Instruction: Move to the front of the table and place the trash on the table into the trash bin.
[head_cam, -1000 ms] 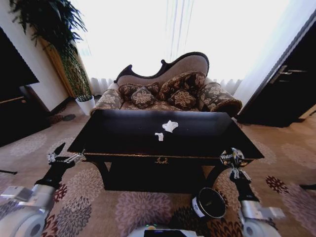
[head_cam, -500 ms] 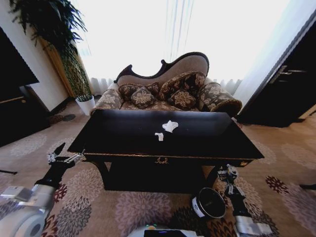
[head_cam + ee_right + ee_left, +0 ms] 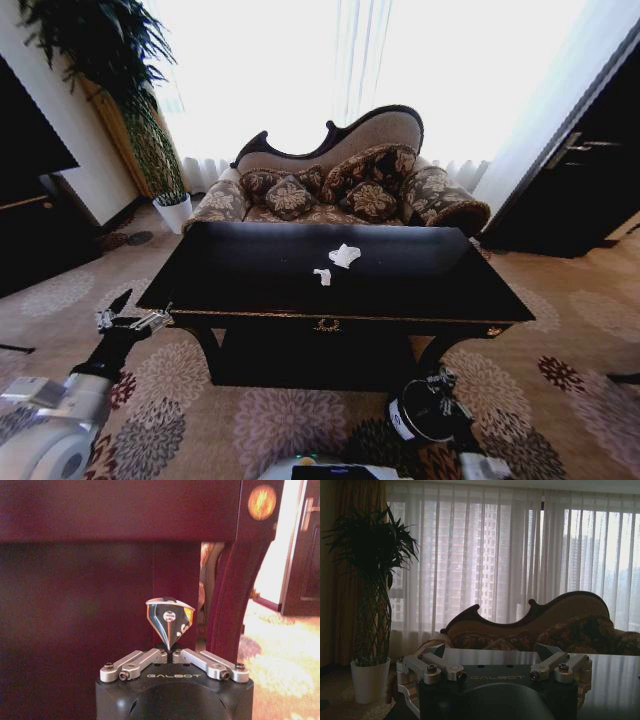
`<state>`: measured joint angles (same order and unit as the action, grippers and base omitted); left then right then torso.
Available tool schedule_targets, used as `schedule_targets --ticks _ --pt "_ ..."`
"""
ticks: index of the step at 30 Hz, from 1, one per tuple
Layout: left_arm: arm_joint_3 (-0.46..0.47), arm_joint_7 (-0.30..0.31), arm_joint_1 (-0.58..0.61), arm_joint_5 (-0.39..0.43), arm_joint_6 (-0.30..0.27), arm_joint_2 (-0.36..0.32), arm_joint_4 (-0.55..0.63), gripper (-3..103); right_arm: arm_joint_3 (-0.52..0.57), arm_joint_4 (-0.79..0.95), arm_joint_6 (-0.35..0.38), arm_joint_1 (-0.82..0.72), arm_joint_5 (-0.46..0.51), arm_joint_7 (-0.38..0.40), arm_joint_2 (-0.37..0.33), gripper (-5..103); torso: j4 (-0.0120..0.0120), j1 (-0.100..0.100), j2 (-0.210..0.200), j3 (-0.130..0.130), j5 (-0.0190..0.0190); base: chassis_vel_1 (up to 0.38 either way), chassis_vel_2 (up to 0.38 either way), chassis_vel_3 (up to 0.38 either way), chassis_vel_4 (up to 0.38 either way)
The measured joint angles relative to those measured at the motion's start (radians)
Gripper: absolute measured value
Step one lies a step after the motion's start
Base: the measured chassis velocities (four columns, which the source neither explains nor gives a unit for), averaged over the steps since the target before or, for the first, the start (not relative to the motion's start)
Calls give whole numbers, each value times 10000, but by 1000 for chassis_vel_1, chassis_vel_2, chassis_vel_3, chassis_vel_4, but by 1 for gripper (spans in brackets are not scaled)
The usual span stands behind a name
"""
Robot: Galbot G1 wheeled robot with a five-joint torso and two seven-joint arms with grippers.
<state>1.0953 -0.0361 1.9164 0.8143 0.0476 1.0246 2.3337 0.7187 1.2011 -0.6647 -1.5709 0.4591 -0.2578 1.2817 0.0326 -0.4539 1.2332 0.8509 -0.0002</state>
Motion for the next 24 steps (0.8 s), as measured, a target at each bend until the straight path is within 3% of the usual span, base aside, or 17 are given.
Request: schedule_targets --ticks 14,24 --pt "0 0 0 0 0 0 0 100 -1198 -2444 889 1394 149 613 -687 0 0 -1 -1 0 1 0 0 0 0" --pt "0 0 0 0 -1 0 0 100 -1452 -3788 1224 2163 -6 1120 -1135 0 0 -1 -1 1 0 0 0 0 0"
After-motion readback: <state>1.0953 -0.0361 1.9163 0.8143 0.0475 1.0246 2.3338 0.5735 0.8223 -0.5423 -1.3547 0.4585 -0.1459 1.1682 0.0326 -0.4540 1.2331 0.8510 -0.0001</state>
